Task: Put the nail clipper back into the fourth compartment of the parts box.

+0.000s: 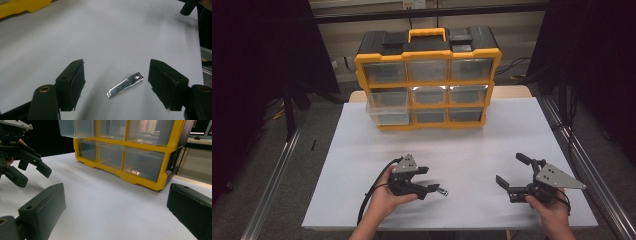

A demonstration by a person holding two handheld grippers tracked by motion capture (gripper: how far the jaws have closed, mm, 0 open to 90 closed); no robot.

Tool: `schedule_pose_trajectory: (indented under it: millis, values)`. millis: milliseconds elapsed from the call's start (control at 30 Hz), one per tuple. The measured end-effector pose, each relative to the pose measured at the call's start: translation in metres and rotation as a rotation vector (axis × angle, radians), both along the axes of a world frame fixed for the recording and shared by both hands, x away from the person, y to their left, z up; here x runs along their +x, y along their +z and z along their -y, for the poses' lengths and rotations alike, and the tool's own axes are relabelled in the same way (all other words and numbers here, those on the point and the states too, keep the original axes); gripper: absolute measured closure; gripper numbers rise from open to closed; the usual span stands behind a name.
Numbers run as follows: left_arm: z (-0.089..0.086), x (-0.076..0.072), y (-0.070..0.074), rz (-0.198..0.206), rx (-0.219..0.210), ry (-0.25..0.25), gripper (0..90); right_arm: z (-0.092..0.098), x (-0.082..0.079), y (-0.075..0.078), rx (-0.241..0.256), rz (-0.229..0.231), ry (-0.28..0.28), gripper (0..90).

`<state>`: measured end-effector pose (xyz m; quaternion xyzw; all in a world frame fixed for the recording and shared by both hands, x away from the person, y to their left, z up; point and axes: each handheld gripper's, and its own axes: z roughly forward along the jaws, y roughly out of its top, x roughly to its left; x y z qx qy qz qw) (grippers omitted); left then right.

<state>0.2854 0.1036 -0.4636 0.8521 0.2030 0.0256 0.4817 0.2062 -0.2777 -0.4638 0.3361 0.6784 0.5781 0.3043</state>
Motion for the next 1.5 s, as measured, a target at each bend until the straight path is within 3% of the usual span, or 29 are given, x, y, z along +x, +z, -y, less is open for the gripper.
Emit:
schedule_pose_trajectory:
  millis: [33, 100, 167, 367, 400, 533, 733, 767, 800, 833, 867, 967, 1000, 1167, 1300, 1500]
  values:
    - [0.0, 0.0, 0.001, 0.005, 0.027, -0.006, 32.6, 0.0, 0.0, 0.0, -0.001, 0.001, 0.0, 1.6]
    - [0.001, 0.0, 0.0, -0.005, 0.015, -0.019, 34.7, 0.0, 0.0, 0.0, 0.0, 0.002, -0.001, 1.6]
    - [0.002, -0.001, 0.001, 0.006, 0.042, -0.029, 36.2, 0.0, 0.0, 0.0, 0.0, 0.002, 0.0, 1.6]
    - [0.005, -0.001, -0.001, -0.005, 0.053, -0.049, 41.7, 0.0, 0.0, 0.0, 0.003, 0.002, 0.002, 1.7]
    - [0.005, -0.001, -0.001, -0.003, 0.076, -0.056, 42.2, 0.0, 0.0, 0.0, 0.003, 0.002, 0.002, 1.7]
    - [0.009, -0.001, -0.003, -0.011, 0.074, -0.072, 44.1, 0.0, 0.0, 0.0, 0.002, 0.003, 0.0, 1.7]
    - [0.015, -0.002, -0.006, -0.024, 0.117, -0.1, 46.5, 0.0, -0.001, 0.0, -0.003, 0.002, 0.002, 1.8]
    - [0.017, -0.002, -0.008, -0.027, 0.094, -0.104, 46.6, 0.0, -0.001, 0.0, -0.003, 0.002, 0.002, 1.8]
    - [0.018, -0.002, -0.008, -0.025, 0.125, -0.113, 47.1, 0.0, -0.001, 0.0, -0.003, 0.001, 0.002, 1.8]
    - [0.02, -0.002, -0.01, -0.029, 0.104, -0.109, 47.3, 0.0, -0.001, 0.0, -0.003, 0.001, 0.0, 1.8]
    - [0.02, -0.002, -0.01, -0.028, 0.13, -0.116, 47.9, 0.0, -0.001, 0.0, -0.002, 0.002, 0.002, 1.9]
    - [0.023, -0.002, -0.013, -0.033, 0.123, -0.117, 49.1, 0.0, -0.001, 0.0, -0.005, 0.002, 0.003, 2.1]
    - [0.023, -0.001, -0.012, -0.04, 0.144, -0.126, 49.4, 0.0, -0.001, 0.0, -0.008, 0.002, 0.002, 2.1]
    - [0.028, -0.001, -0.016, -0.041, 0.125, -0.148, 51.8, 0.0, -0.002, 0.0, -0.011, 0.0, 0.001, 2.1]
    - [0.029, 0.0, -0.016, -0.052, 0.168, -0.156, 53.7, 0.0, -0.002, 0.0, -0.018, 0.003, 0.005, 2.2]
    - [0.03, 0.0, -0.018, -0.058, 0.154, -0.145, 57.4, 0.0, -0.002, -0.001, -0.023, 0.001, 0.009, 2.2]
